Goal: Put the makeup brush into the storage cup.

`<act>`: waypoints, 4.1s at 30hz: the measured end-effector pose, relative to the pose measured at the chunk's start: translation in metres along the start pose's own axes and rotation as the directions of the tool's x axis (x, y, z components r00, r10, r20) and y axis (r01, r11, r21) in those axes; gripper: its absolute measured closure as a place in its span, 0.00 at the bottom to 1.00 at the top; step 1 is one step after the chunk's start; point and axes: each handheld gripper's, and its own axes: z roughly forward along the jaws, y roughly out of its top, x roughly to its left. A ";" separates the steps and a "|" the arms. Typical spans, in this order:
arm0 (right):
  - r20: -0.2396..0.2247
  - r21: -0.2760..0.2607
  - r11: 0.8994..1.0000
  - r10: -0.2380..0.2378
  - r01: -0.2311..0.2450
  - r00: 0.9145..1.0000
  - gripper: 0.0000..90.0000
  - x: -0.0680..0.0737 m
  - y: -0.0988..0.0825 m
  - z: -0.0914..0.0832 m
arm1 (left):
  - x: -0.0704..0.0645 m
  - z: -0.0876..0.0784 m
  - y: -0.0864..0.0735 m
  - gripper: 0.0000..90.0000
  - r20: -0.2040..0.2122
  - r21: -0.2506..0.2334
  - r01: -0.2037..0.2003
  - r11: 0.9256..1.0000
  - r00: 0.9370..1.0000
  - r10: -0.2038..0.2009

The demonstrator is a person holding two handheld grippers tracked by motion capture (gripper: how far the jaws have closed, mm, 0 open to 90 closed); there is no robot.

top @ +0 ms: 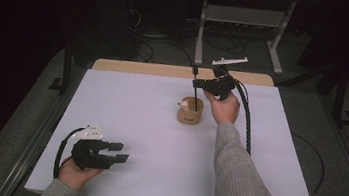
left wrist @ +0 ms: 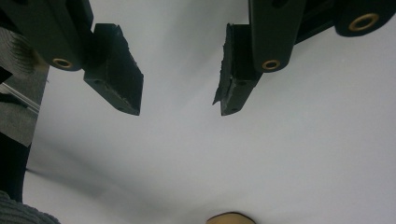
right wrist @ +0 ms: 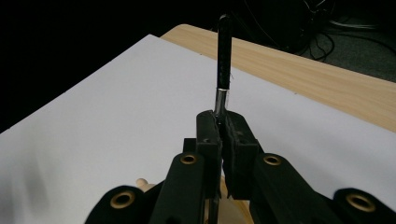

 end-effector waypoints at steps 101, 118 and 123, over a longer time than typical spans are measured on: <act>-0.004 0.020 1.000 -0.022 0.022 1.000 0.51 0.008 -0.067 -0.072 | 0.002 0.004 0.006 0.43 -0.037 -0.010 0.019 1.000 0.999 -0.019; 0.017 0.028 0.998 -0.062 0.061 0.998 0.44 0.020 -0.080 -0.083 | 0.006 0.003 0.006 0.36 -0.062 -0.029 0.025 0.999 0.998 -0.027; 0.015 0.032 0.998 -0.060 0.060 0.998 0.42 0.020 -0.088 -0.086 | 0.008 0.001 0.006 0.34 -0.078 -0.022 0.012 1.000 0.997 -0.014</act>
